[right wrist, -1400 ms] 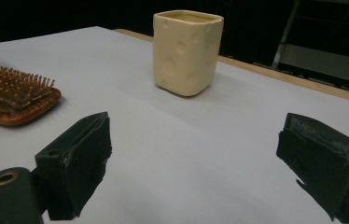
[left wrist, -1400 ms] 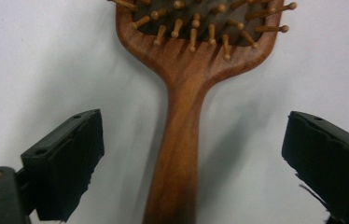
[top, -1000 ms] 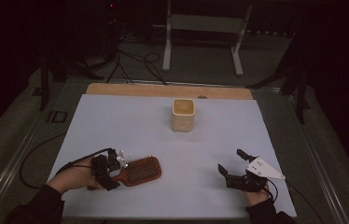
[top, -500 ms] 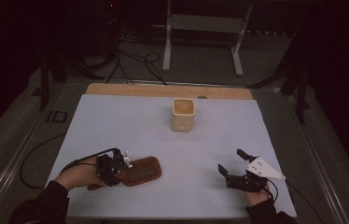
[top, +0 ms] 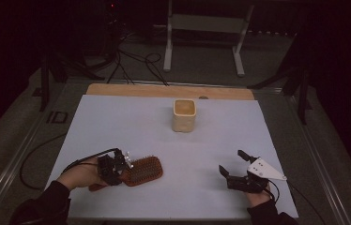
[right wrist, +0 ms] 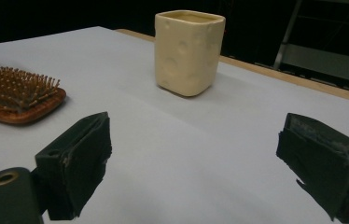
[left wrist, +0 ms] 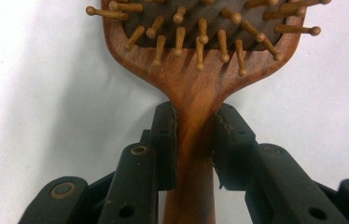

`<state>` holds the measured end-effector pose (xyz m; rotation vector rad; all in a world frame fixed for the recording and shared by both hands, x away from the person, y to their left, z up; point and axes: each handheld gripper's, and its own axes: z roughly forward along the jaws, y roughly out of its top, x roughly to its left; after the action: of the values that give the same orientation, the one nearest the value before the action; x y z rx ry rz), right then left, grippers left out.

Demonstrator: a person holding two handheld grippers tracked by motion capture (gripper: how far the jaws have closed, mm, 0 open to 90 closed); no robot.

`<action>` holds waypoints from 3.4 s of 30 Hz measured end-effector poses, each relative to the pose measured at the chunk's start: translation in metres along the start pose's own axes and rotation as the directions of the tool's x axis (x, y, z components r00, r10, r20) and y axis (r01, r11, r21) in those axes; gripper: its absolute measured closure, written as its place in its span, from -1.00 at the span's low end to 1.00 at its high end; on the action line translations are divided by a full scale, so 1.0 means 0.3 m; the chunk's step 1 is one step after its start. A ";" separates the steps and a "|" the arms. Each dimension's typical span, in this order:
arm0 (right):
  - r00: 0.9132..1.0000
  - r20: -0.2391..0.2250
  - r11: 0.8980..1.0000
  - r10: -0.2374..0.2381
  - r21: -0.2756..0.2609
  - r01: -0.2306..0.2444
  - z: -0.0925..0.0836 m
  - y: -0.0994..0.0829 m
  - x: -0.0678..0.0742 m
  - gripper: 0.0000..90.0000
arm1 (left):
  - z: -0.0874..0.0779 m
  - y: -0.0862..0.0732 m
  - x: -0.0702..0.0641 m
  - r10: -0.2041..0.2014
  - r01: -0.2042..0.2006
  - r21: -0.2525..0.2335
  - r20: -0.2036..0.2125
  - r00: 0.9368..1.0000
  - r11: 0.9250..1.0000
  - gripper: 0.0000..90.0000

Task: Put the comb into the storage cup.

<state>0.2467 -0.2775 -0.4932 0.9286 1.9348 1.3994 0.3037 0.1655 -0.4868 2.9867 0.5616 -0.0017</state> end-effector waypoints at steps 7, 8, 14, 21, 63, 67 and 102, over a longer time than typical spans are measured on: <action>1.000 0.002 1.000 0.003 0.003 -0.003 0.001 -0.001 0.001 -0.80 | -0.005 -0.023 -0.011 -0.013 0.011 -0.057 -0.023 1.000 0.998 0.63; 1.000 0.001 1.000 0.002 0.003 -0.002 0.001 -0.001 0.001 -0.80 | -0.005 -0.024 -0.013 -0.020 0.018 -0.071 -0.024 1.000 0.997 0.63; 1.000 -0.001 1.000 0.003 0.006 -0.003 0.005 -0.003 0.000 -0.80 | -0.009 -0.011 -0.008 -0.032 0.031 -0.130 0.000 1.000 0.991 0.63; 1.000 0.001 1.000 0.013 0.002 -0.013 0.002 -0.002 -0.004 -0.80 | -0.022 0.020 -0.029 -0.025 0.024 -0.200 -0.005 1.000 0.980 0.63; 1.000 -0.003 1.000 0.010 -0.001 -0.010 0.001 0.004 0.000 -0.80 | -0.070 0.135 -0.162 -0.134 0.042 -0.632 -0.099 0.986 0.774 0.63; 1.000 0.001 1.000 0.011 0.000 -0.011 0.001 0.005 0.000 -0.80 | -0.070 0.125 -0.175 -0.161 0.053 -0.664 -0.103 0.982 0.746 0.63; 0.963 -0.189 0.980 0.193 -0.005 -0.197 0.094 0.313 0.100 -0.80 | -0.005 0.083 -0.234 -0.341 0.114 -0.810 -0.111 0.933 0.575 0.63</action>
<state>0.2699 -0.2180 -0.4130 1.0317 2.0011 1.6731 0.2474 0.1172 -0.4813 2.0108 0.7303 0.4945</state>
